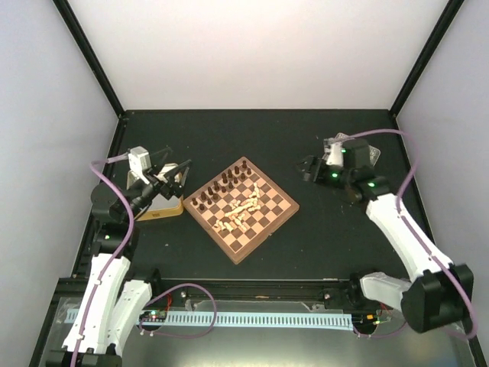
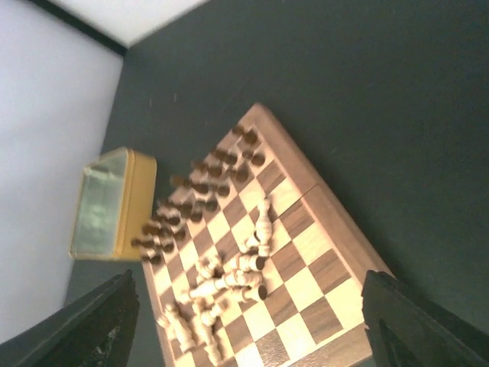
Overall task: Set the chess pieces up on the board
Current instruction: Pick up the chess piece from the chessboard, then place the chess piece on the chessboard.
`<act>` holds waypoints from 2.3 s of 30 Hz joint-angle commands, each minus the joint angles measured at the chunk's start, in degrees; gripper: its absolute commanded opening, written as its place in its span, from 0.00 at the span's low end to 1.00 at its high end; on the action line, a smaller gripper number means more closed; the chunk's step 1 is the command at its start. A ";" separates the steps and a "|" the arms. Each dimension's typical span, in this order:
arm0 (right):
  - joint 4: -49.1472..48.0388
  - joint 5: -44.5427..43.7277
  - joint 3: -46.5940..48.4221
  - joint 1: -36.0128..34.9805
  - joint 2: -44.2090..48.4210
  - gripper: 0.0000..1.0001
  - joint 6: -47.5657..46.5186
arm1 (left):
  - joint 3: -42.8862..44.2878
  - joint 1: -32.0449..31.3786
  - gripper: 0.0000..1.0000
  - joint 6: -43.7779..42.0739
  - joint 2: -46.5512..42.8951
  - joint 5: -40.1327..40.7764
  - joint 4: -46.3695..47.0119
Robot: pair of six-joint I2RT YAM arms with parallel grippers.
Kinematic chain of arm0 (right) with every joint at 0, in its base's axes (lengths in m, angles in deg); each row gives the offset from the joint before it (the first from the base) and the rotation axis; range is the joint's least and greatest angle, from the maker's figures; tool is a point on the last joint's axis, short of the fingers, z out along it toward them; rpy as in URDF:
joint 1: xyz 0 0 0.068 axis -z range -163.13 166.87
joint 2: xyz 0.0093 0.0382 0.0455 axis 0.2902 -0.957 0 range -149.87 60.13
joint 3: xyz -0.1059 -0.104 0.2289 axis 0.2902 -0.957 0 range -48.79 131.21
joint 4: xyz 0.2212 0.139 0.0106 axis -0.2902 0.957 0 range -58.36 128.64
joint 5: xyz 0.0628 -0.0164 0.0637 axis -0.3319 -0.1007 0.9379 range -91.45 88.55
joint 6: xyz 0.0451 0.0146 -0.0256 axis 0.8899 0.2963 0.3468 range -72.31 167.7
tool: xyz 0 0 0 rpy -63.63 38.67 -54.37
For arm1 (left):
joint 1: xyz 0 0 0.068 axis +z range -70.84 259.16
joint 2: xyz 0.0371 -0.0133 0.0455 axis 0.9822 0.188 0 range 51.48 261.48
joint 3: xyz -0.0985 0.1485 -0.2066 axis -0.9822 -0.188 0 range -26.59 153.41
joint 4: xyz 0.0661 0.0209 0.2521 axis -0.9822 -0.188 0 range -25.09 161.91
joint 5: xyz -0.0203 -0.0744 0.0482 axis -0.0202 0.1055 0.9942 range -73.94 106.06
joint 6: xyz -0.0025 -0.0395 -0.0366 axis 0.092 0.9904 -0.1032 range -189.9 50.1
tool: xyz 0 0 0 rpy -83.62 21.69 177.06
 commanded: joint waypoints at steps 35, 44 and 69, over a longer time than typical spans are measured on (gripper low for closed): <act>16.15 -33.01 25.25 -36.11 -44.13 0.26 -6.51 | -0.53 0.39 0.98 -1.60 0.99 6.35 -11.72; 14.96 -33.42 26.07 -36.15 -45.76 0.19 -6.62 | -0.94 0.35 0.98 -1.29 0.88 6.47 -11.19; 14.64 -35.40 15.51 -28.95 -34.05 0.08 -6.78 | -0.93 0.35 0.98 -1.28 0.79 7.18 -11.18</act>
